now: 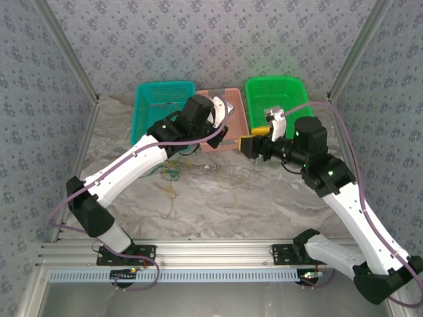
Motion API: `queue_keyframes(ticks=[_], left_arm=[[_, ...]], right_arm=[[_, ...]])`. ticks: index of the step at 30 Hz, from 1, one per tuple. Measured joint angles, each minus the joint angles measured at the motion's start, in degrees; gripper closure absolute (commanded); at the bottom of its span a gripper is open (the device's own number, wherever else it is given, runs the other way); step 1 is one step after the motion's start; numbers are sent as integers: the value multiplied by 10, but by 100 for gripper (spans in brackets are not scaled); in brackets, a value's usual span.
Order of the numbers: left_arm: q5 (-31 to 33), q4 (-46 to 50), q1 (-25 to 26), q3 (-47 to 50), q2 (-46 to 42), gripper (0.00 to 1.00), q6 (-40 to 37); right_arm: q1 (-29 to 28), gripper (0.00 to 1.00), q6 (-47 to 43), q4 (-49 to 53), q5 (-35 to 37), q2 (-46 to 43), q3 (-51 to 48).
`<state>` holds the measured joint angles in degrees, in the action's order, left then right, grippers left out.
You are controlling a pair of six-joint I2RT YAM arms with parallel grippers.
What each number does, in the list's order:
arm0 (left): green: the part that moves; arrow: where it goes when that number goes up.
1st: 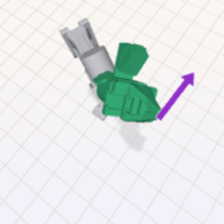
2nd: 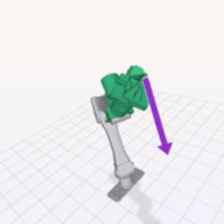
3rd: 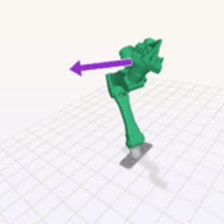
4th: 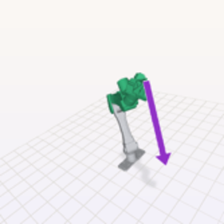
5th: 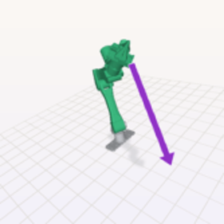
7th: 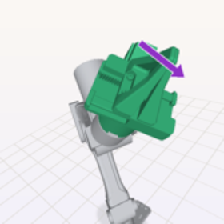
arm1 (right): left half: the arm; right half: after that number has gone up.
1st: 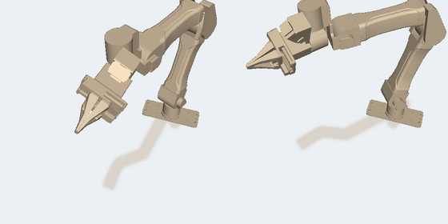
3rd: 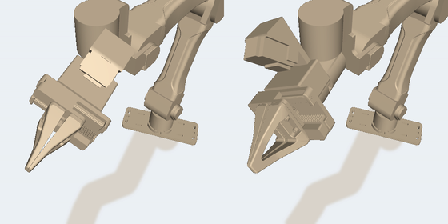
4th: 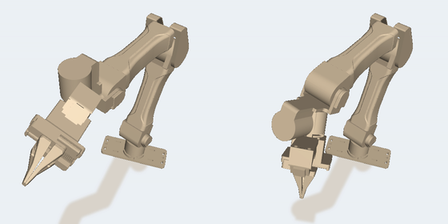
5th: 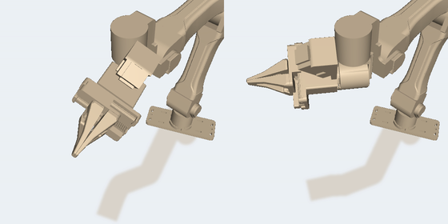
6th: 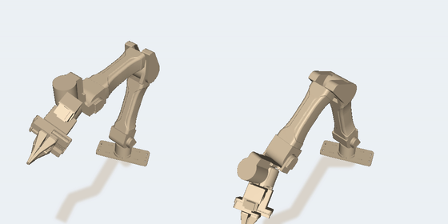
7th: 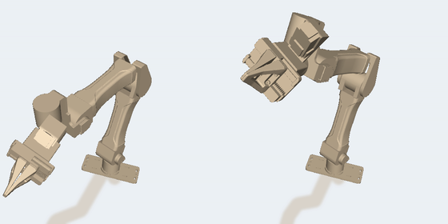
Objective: Untangle the cables
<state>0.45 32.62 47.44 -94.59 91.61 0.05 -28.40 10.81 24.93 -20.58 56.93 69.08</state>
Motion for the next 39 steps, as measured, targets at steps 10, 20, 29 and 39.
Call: queue_keyframes(ticks=[10,20,29,39], left_arm=[[-42,28,6,-12,-26,100,-33],[-73,38,6,-23,-27,100,-41],[-3,30,5,-12,-41,32,13],[76,-65,11,275,-189,48,191]], right_arm=[[0,28,-201,52,-5,78,29],[-3,99,-257,62,-2,136,42],[0,100,-216,44,44,101,39],[44,100,-145,51,92,21,38]])
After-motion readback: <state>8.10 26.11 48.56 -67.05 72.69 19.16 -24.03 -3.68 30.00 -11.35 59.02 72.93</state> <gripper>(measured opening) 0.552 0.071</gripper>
